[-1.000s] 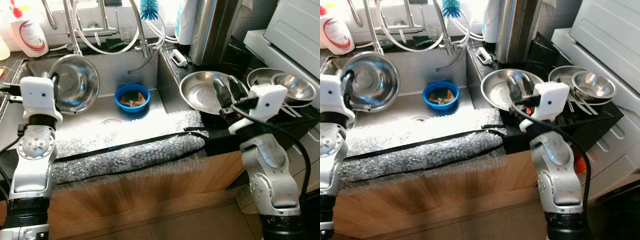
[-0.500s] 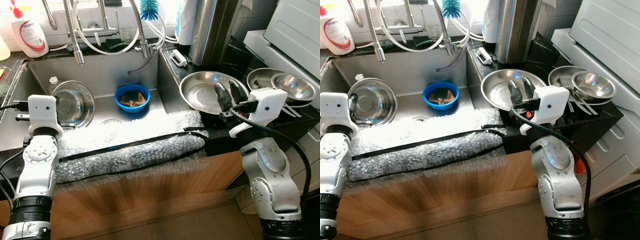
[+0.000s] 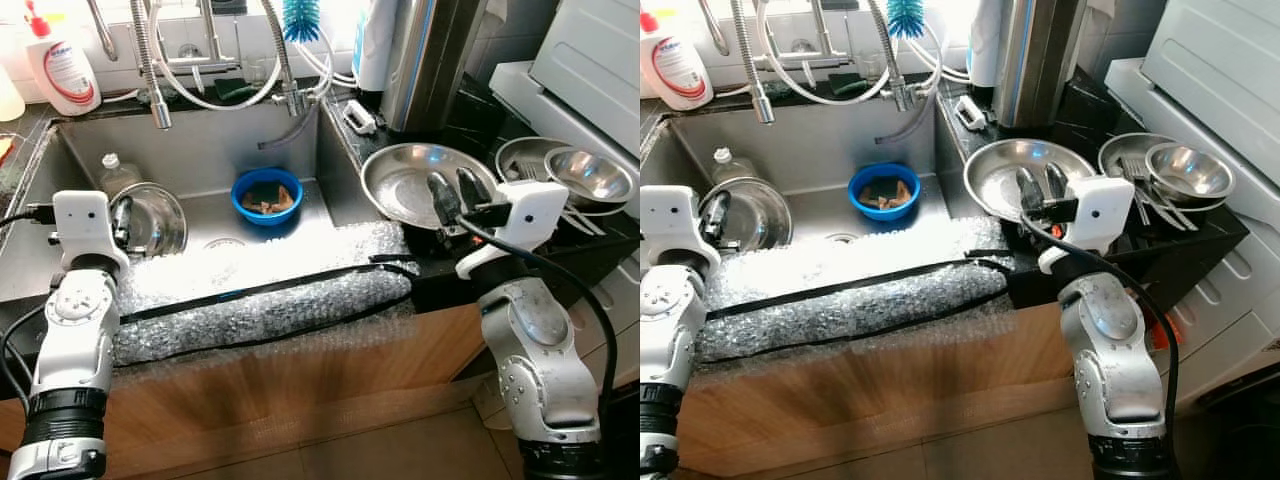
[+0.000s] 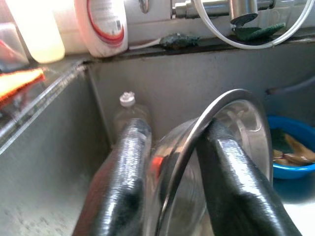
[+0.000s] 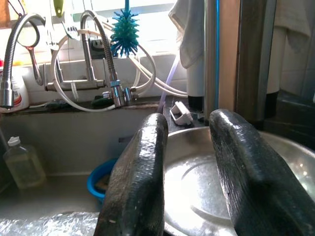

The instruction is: Kitchen organization

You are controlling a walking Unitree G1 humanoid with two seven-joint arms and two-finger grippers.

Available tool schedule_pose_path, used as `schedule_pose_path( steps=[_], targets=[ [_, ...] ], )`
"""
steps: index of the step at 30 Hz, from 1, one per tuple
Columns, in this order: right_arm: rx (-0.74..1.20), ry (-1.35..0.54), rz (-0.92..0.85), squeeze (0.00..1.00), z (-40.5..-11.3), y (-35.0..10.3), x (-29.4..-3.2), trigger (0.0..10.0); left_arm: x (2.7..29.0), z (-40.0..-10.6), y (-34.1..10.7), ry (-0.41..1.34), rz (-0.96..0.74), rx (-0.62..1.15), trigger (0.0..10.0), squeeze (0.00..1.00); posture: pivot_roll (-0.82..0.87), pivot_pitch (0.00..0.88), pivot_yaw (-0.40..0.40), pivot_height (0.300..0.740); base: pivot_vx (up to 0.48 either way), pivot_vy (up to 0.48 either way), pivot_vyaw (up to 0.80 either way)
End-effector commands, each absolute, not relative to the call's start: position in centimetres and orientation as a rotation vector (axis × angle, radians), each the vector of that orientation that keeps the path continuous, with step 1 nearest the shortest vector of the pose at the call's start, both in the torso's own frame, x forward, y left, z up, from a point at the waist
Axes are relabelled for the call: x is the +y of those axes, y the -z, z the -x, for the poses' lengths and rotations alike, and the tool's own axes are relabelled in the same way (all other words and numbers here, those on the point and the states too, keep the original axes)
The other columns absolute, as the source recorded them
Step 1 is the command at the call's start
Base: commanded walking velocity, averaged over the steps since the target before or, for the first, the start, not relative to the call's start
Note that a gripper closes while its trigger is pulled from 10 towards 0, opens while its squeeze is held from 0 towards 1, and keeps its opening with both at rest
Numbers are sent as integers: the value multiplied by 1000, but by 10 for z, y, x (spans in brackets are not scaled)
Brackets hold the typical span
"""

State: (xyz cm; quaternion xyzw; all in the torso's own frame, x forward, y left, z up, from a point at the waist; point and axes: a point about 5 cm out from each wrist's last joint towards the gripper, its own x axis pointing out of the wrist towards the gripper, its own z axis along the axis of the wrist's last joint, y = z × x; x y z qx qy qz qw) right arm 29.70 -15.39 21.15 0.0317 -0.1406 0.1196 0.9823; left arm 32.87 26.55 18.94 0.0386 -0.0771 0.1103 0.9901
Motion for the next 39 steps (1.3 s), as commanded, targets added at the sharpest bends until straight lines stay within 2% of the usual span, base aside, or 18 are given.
schedule_pose_path(
  steps=[1,6,9,10,11,12,19,22,23,33,39],
  targets=[
    [-271,-239,-76,0,-298,-211,-154,10000,261,-330,-178,-194,-27,-90,10000,1000,47,68,-23,740,0,0,0],
    [-257,-241,-90,0,-299,-210,-152,10000,258,-335,-183,-162,78,-69,10000,1000,47,66,-22,740,0,0,0],
    [-245,-241,-87,0,-300,-208,-152,10000,253,-339,-185,-108,79,-38,10000,1000,52,71,-21,740,0,0,0],
    [-241,-241,-86,0,-300,-208,-152,10000,251,-341,-187,-90,65,-32,10000,863,53,72,-21,740,0,0,0],
    [-239,-242,-86,0,-301,-208,-152,10000,250,-342,-188,-80,56,-28,10000,863,53,72,-21,740,0,0,0],
    [-238,-242,-85,0,-301,-208,-152,10000,248,-344,-189,-55,45,-18,10000,0,54,75,-20,740,0,0,0],
    [-228,-247,-81,0,-303,-207,-150,10000,237,-358,-186,140,-100,145,10000,0,55,77,-13,740,0,0,0],
    [-224,-247,-77,0,-304,-207,-150,10000,235,-360,-185,168,-164,170,10000,0,54,76,-8,740,0,0,0],
    [-221,-246,-75,0,-305,-206,-150,10000,235,-362,-185,197,-236,200,10000,0,58,76,-7,740,0,0,0],
    [-203,-264,-73,0,-306,-203,-147,10000,233,-369,-186,349,-348,271,10000,0,66,78,-3,740,0,0,0],
    [-198,-278,-68,0,-307,-203,-145,10000,226,-371,-185,524,-469,322,10000,0,69,77,2,740,0,0,0]
  ],
)
